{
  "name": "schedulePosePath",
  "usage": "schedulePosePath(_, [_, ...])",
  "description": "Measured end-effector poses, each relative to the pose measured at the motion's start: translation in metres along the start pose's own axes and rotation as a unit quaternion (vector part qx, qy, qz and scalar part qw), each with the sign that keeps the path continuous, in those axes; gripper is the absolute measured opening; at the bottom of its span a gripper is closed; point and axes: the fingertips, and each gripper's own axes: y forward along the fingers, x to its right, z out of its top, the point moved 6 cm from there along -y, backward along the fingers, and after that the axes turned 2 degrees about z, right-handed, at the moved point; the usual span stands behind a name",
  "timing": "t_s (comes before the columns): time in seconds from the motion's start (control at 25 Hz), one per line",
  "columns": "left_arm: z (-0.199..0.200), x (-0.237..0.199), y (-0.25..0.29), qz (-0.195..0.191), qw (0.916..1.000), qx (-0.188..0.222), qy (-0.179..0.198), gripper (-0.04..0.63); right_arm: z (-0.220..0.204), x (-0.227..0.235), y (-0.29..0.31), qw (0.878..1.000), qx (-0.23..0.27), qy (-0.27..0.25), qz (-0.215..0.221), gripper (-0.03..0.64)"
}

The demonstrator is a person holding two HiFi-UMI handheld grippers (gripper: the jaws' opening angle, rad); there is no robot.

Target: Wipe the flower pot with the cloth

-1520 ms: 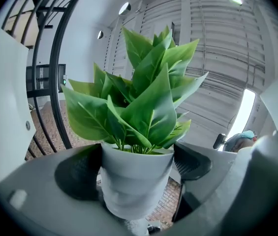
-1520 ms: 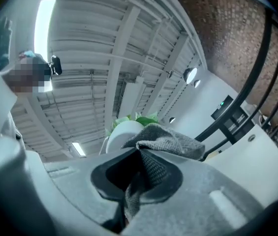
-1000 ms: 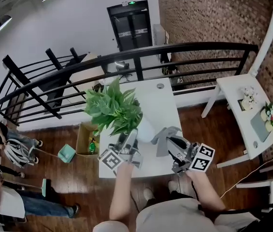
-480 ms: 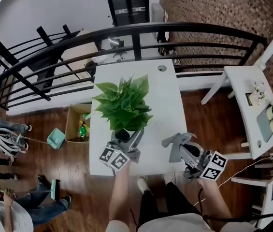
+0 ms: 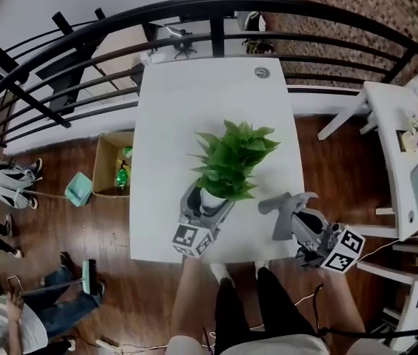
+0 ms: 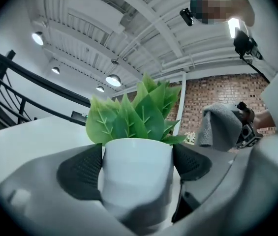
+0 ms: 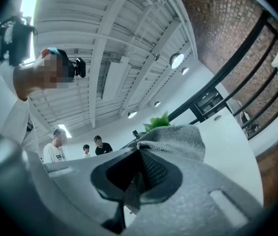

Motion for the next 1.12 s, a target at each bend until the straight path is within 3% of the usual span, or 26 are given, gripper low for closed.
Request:
schedulePosePath(0.24, [-0.007, 0.008, -0.026, 0.005, 0.9998, -0.007, 0.017, 0.477, 0.004, -0.005, 0.002, 1.000, 0.015, 0.004, 0.006, -0.003])
schedulePosePath(0.64, [-0.019, 0.012, -0.051, 0.020, 0.9989, -0.040, 0.012, 0.476, 0.005, -0.025, 0.006, 1.000, 0.023, 0.002, 0.012, -0.003])
schedulePosePath(0.88, [-0.035, 0.018, -0.063, 0.009, 0.9957, -0.088, 0.029, 0.479, -0.001, -0.044, 0.006, 1.000, 0.031, 0.003, 0.000, -0.003])
schedulePosePath(1.12, [-0.043, 0.036, -0.104, 0.015, 0.9932, -0.115, 0.012, 0.502, -0.011, -0.085, -0.013, 0.999, 0.017, -0.033, -0.032, -0.003])
